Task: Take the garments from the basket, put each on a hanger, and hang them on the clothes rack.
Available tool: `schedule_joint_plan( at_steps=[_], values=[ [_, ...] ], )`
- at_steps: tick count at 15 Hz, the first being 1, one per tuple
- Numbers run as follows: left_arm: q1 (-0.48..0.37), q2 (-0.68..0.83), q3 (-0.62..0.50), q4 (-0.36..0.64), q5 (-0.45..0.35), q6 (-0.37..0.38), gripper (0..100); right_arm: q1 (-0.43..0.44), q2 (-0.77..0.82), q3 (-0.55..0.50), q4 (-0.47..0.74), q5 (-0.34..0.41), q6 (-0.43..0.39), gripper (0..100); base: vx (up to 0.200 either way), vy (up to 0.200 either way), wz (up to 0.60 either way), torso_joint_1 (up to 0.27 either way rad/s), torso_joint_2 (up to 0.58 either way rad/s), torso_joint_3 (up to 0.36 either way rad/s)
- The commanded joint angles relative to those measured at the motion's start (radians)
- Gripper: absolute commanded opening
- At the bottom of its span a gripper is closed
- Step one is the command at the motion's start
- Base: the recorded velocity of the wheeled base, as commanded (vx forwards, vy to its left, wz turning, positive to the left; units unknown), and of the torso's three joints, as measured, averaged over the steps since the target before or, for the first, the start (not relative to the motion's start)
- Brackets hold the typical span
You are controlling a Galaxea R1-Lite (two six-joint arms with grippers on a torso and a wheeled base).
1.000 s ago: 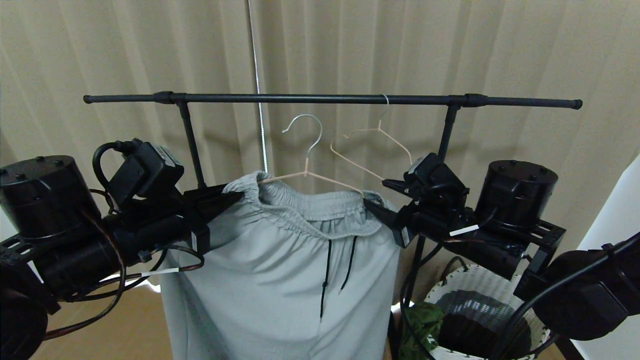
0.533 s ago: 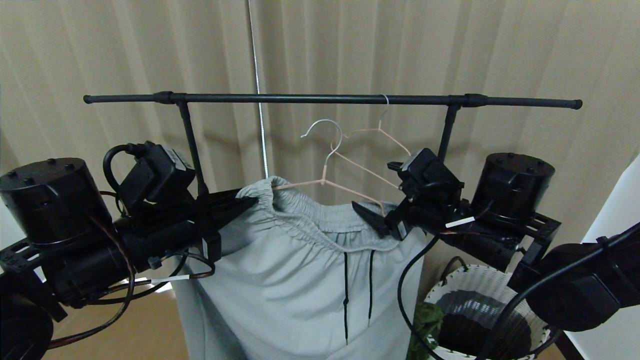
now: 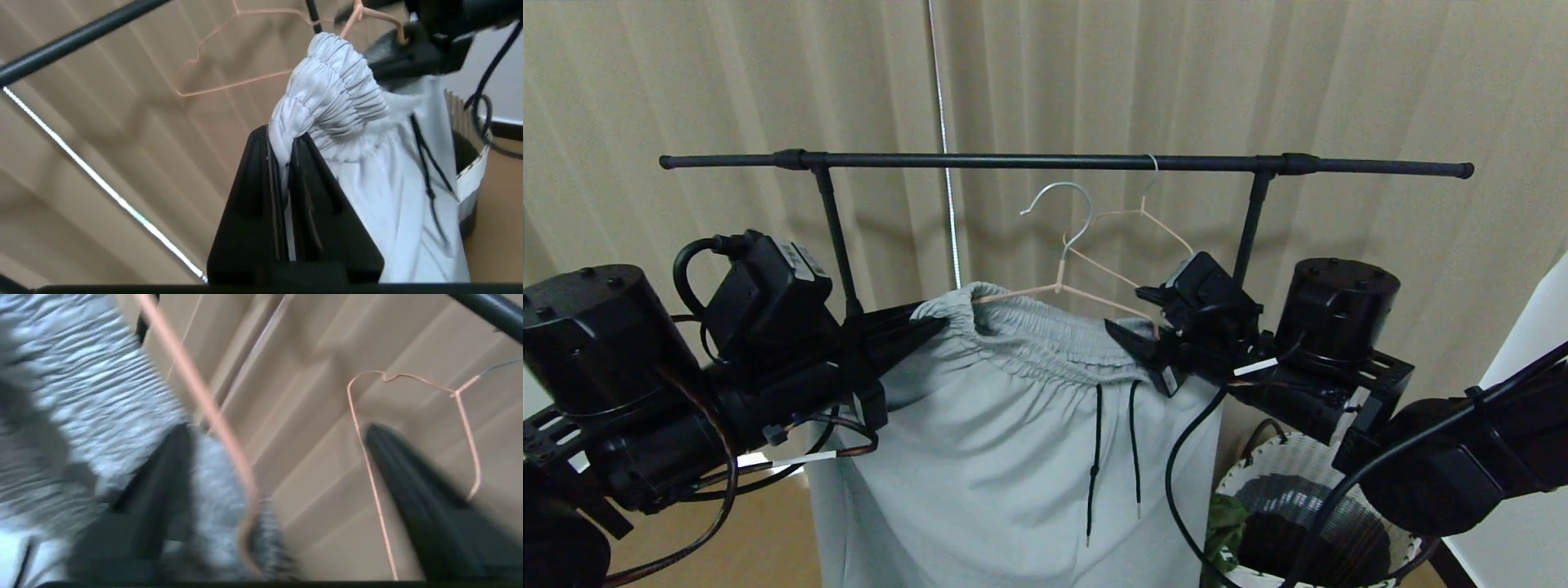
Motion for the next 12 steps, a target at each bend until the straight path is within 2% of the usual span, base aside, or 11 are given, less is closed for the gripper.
schedule_joint_plan(
  at_steps=[1, 9, 10, 12],
  values=[
    [-0.002, 0.0, 0.016, -0.003, -0.001, -0.001, 0, 0.0, 0.009, -0.007, 0.0, 0.0, 0.0, 0, 0.0, 0.0, 0.0, 0.0, 0.0, 0.0],
    [0.0, 0.0, 0.042, 0.0, 0.001, -0.001, 0, 0.0, -0.012, -0.005, -0.002, -0.001, 0.0, 0, 0.0, 0.0, 0.0, 0.0, 0.0, 0.0],
    [0.001, -0.002, 0.05, 0.0, 0.003, -0.001, 100, 0.0, -0.015, -0.004, -0.002, -0.001, 0.0, 0, 0.0, 0.0, 0.0, 0.0, 0.0, 0.0],
    [0.007, -0.013, 0.073, -0.003, 0.015, 0.001, 100, -0.027, -0.037, -0.004, 0.003, -0.024, 0.0, 0, 0.0, 0.0, 0.0, 0.0, 0.0, 0.0]
  ],
)
